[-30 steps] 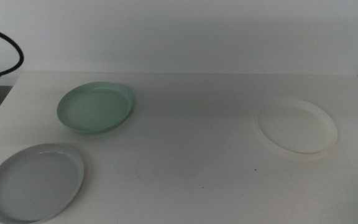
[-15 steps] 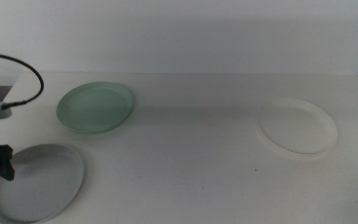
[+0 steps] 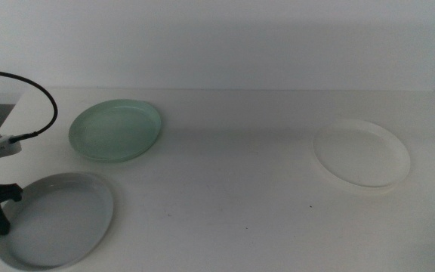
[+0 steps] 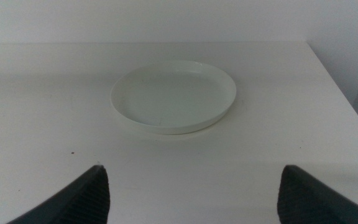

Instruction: Stack the three bowls on top of each other.

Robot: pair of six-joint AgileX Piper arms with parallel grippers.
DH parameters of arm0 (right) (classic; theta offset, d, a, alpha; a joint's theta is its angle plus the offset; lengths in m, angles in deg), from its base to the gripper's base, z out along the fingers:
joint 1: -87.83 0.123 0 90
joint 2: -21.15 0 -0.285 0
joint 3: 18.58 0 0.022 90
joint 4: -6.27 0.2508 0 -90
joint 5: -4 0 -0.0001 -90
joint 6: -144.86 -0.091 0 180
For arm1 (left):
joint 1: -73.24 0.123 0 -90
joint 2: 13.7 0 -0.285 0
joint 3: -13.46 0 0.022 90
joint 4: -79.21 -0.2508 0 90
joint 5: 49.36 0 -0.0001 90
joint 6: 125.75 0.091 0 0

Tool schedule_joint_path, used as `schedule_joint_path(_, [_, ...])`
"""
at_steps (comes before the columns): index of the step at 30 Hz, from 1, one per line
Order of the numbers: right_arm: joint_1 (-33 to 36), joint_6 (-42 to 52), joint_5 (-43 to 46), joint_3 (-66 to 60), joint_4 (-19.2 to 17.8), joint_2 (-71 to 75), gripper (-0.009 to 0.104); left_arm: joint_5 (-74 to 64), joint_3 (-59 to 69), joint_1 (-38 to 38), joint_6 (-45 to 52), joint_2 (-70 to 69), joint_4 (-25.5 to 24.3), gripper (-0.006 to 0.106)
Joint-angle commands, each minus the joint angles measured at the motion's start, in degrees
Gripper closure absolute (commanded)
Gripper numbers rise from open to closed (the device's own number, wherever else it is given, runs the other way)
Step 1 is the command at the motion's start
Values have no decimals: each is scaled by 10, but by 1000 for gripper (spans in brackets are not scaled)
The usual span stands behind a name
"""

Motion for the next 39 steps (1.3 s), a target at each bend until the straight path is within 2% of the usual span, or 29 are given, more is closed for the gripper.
schedule_joint_path(1, [-2, 2, 3, -2, -4, 3, 16, -34, 0, -4, -14, -20, 6, 102])
schedule_joint_path(3, [-2, 2, 3, -2, -4, 3, 16, -45, -3, -19, -39, -58, -4, 102])
schedule_joint_path(7, [-2, 2, 3, -2, -4, 3, 16, -83, -40, -88, -124, -128, -54, 102])
schedule_joint_path(15, [-2, 2, 3, -2, -4, 3, 16, -101, -188, -275, -222, -91, -41, 102])
schedule_joint_path(21, [-2, 2, 3, -2, -4, 3, 16, -92, -272, -360, -238, 15, -3, 102])
schedule_joint_path(25, [-2, 2, 3, -2, -4, 3, 16, -72, -292, -385, -238, 63, 9, 102])
schedule_joint_path(30, [-2, 2, 3, -2, -4, 3, 16, -34, -296, -399, -208, 112, 68, 102])
schedule_joint_path(39, [-2, 2, 3, -2, -4, 3, 16, -33, -296, -403, -206, 154, 78, 100])
